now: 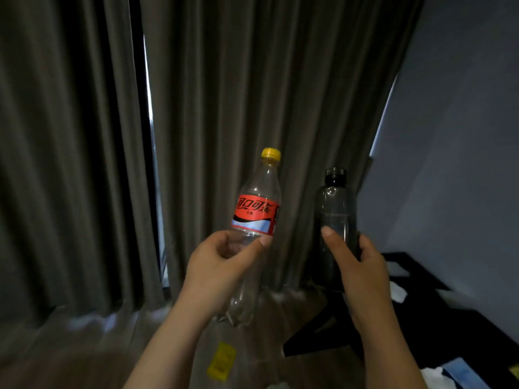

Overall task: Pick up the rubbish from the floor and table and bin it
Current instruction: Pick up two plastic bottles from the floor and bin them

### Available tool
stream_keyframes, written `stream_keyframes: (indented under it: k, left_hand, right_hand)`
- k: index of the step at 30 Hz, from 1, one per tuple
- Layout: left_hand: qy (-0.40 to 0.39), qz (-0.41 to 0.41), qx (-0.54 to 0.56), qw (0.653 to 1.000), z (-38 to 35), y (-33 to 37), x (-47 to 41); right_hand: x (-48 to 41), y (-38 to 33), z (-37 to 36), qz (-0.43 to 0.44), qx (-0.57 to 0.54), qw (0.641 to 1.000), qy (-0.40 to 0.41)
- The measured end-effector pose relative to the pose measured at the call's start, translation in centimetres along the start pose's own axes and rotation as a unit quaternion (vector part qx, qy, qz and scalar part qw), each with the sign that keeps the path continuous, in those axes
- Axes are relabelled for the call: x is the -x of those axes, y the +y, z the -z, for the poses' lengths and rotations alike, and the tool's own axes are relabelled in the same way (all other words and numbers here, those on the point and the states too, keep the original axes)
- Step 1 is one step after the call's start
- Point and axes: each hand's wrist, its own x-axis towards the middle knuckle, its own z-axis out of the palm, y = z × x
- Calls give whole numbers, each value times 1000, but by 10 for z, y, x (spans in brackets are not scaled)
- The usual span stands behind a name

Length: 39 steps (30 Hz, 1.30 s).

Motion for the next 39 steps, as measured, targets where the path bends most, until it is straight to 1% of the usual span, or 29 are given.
stream_keyframes:
  k: [4, 6, 11, 16, 21, 25, 30, 36, 39]
  left_hand:
    - [-61, -31, 71, 995, -3, 35, 3]
    - [-80, -44, 101, 991, -2, 48, -1]
    - [-154, -84, 104, 979, 9, 63, -6]
    - [-230, -68, 136, 961, 19, 62, 6]
    - [-304, -45, 173, 936, 11, 53, 35]
    - [-392, -26, 176, 902, -10, 52, 70]
    - [-509, -43, 190, 838, -44, 72, 138]
    - [-599, -34, 221, 769, -93, 109, 256]
    - [-635, -17, 236, 735, -116, 126, 331]
  right_hand:
    - [13, -38, 3, 30, -7, 999, 38]
    - [21, -56, 3, 47, -7, 997, 58]
    - [50, -83, -5, 76, 9, 991, 106]
    - [92, -90, -14, 88, 22, 984, 154]
    - [142, -95, -3, 89, 52, 965, 240]
    - [190, -103, 20, 87, 88, 937, 325]
    - [260, -124, 63, 94, 129, 899, 408]
    - [364, -165, 133, 100, 169, 834, 515]
    - [426, -189, 172, 103, 194, 793, 568]
